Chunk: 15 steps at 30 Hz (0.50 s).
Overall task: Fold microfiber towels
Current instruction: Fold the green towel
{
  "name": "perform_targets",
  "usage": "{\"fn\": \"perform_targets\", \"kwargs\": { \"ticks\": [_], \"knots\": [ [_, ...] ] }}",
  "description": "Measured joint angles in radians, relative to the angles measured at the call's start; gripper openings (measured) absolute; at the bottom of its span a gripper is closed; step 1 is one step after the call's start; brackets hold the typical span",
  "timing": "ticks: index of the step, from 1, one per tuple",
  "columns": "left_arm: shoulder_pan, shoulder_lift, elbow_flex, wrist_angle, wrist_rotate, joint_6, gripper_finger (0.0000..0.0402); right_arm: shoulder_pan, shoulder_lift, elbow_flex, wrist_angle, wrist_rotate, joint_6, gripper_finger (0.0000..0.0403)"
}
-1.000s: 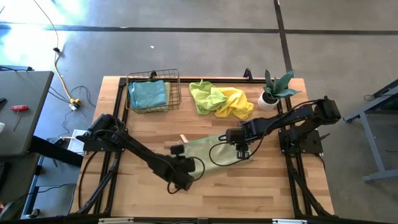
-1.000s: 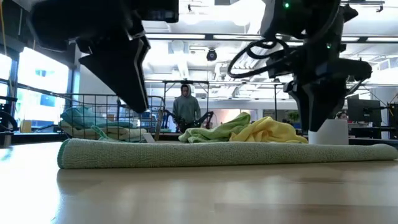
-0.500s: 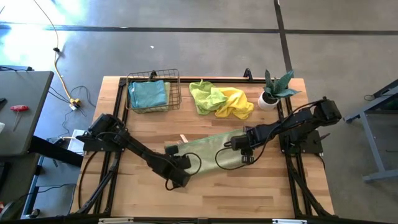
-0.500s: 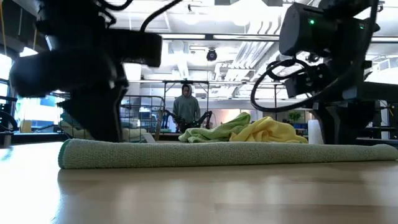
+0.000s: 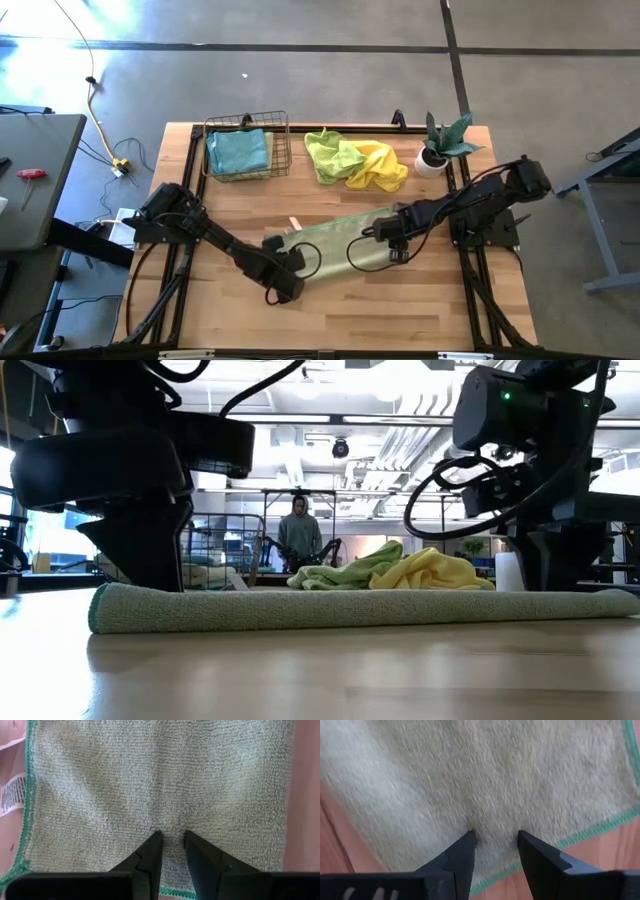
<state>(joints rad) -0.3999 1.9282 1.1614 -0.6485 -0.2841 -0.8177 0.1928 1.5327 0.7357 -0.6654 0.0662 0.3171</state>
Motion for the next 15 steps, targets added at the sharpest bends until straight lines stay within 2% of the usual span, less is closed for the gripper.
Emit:
{"fn": "perform_targets", "kwargs": {
  "ticks": [8,13,15],
  "knots": [
    [0.002,0.006,0.081,-0.006,-0.074,0.113,0.0078,0.000,-0.075,0.062,-0.127,0.021,0.012,0.0146],
    [0.005,0.006,0.102,-0.018,-0.093,0.174,0.0078,0.000,-0.102,0.065,-0.137,0.087,0.107,0.0146],
    [0.004,0.006,0.102,-0.069,-0.093,0.175,0.0078,-0.003,-0.101,0.065,-0.155,0.088,0.138,0.0147]
  ]
}}
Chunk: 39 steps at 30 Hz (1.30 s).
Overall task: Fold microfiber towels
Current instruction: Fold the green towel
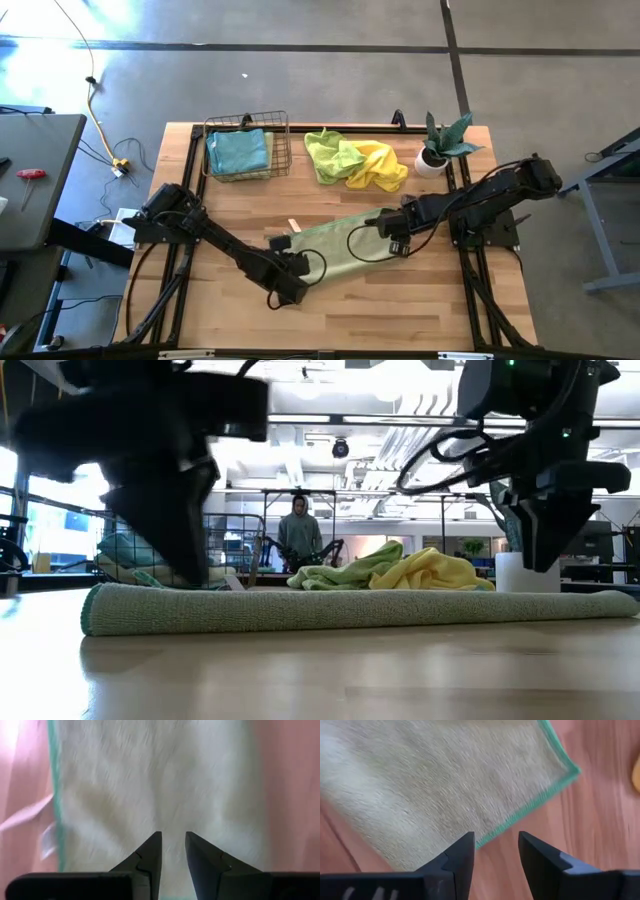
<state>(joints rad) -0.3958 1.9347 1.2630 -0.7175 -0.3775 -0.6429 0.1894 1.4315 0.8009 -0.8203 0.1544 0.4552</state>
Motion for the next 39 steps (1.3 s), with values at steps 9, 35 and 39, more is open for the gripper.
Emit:
{"fn": "perform_targets", "kwargs": {
  "ticks": [9,35,39],
  "knots": [
    [0.005,-0.001,-0.025,-0.072,-0.012,0.049,0.0078,-0.087,-0.040,0.000,-0.169,-0.050,0.037,0.0173],
    [-0.040,-0.005,-0.129,0.102,0.012,-0.260,0.0022,-0.119,-0.207,-0.221,0.232,-0.137,0.354,0.0174],
    [-0.041,-0.005,-0.130,0.111,0.015,-0.298,0.0019,-0.119,-0.207,-0.278,0.320,-0.156,0.403,0.0174]
  ]
}}
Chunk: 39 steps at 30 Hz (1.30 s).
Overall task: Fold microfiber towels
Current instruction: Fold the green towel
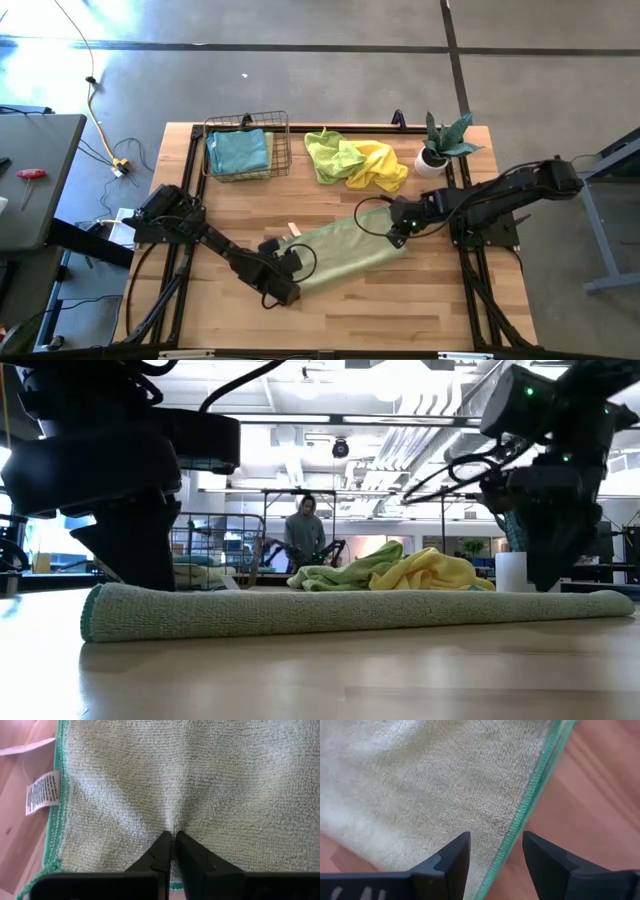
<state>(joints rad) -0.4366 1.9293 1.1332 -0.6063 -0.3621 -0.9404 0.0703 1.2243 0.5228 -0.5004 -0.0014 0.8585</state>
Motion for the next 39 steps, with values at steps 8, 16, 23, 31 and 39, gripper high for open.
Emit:
{"fn": "perform_targets", "kwargs": {
  "ticks": [8,16,23,31,39],
  "knots": [
    [0.000,0.002,-0.001,0.036,-0.008,-0.036,0.0018,-0.004,-0.004,-0.123,0.208,0.001,0.123,0.0171],
    [0.003,0.004,-0.002,0.058,-0.029,-0.027,0.0018,0.020,-0.001,-0.146,0.286,0.020,0.157,0.0145],
    [0.010,0.004,-0.002,0.071,-0.029,-0.024,0.0018,0.049,0.002,-0.146,0.329,0.033,0.132,0.0083],
    [0.009,0.008,-0.003,0.103,-0.102,0.009,0.0018,0.048,0.002,-0.146,0.322,0.009,0.064,0.0011],
    [0.003,0.007,0.063,0.064,-0.135,0.104,0.0018,0.028,-0.001,-0.080,0.081,0.027,0.000,0.0002]
  ]
}}
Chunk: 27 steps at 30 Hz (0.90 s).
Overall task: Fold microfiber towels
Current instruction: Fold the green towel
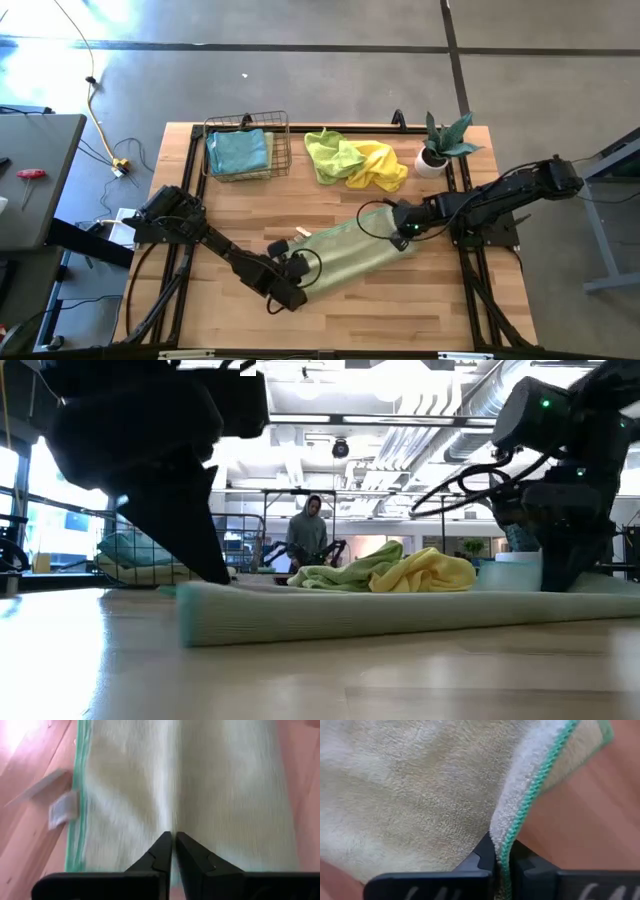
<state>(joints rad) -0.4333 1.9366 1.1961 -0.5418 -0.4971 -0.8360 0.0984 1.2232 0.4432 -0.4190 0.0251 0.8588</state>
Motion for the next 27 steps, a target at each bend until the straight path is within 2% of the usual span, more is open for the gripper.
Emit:
{"fn": "perform_targets", "kwargs": {
  "ticks": [7,12,18,27],
  "knots": [
    [-0.018,-0.001,0.052,-0.131,0.006,0.000,0.0018,-0.002,0.000,0.219,-0.348,0.076,-0.074,0.0001],
    [-0.050,-0.002,0.066,-0.201,0.053,-0.034,0.0018,-0.002,0.004,0.302,-0.361,0.040,-0.049,0.0001],
    [-0.101,-0.003,0.097,-0.323,0.124,-0.093,0.0018,0.015,0.075,0.315,-0.222,-0.050,0.019,0.0000],
    [-0.167,-0.005,0.136,-0.397,0.114,-0.146,0.0018,0.054,0.261,0.315,0.202,-0.148,0.017,0.0000]
  ]
}}
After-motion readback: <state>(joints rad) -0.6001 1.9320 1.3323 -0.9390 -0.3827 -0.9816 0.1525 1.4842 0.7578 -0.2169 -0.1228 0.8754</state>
